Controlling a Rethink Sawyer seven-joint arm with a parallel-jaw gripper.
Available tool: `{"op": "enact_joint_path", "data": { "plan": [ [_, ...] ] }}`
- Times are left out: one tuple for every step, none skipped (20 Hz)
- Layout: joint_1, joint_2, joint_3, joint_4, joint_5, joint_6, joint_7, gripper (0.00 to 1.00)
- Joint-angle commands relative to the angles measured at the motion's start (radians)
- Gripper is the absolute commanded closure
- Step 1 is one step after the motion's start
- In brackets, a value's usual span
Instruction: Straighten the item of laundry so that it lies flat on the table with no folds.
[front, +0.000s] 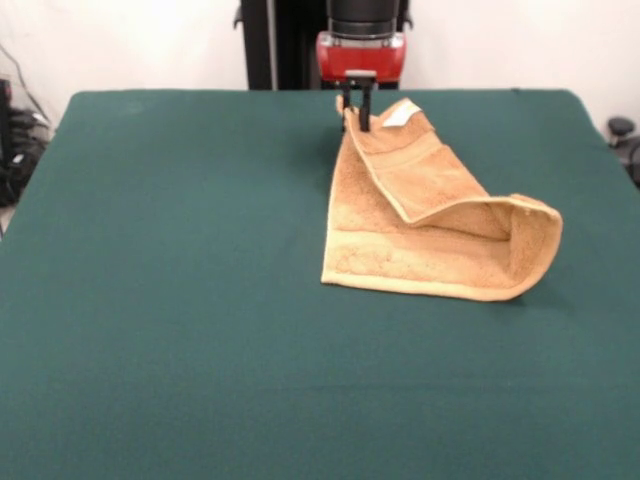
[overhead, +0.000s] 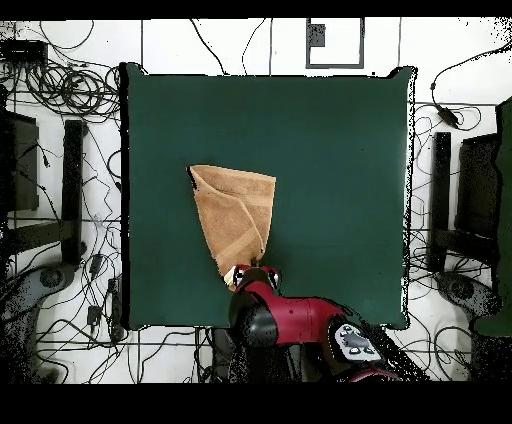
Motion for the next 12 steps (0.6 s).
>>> {"op": "enact_joint_path", "data": {
  "plan": [
    [-0.004,0.01,0.098,-0.023,0.057,0.079,0.157,1.0],
    [-0.004,0.01,0.098,-0.022,0.057,0.078,0.157,1.0],
    [-0.005,0.01,0.098,-0.022,0.056,0.077,0.157,1.0],
    [-0.007,0.01,0.098,-0.021,0.055,0.076,0.157,1.0],
    [-0.009,0.01,0.1,-0.021,0.054,0.077,0.156,1.0],
    [-0.009,0.01,0.1,-0.021,0.053,0.077,0.156,1.0],
    [-0.009,0.011,0.1,-0.022,0.053,0.076,0.155,1.0],
    [-0.01,0.014,0.1,-0.023,0.052,0.074,0.155,1.0],
    [-0.011,0.017,0.101,-0.024,0.051,0.071,0.154,1.0],
    [-0.013,0.019,0.103,-0.024,0.049,0.068,0.154,1.0],
    [-0.015,0.02,0.104,-0.026,0.048,0.068,0.153,1.0],
    [-0.017,0.022,0.105,-0.028,0.047,0.068,0.152,1.0]
  ]
}}
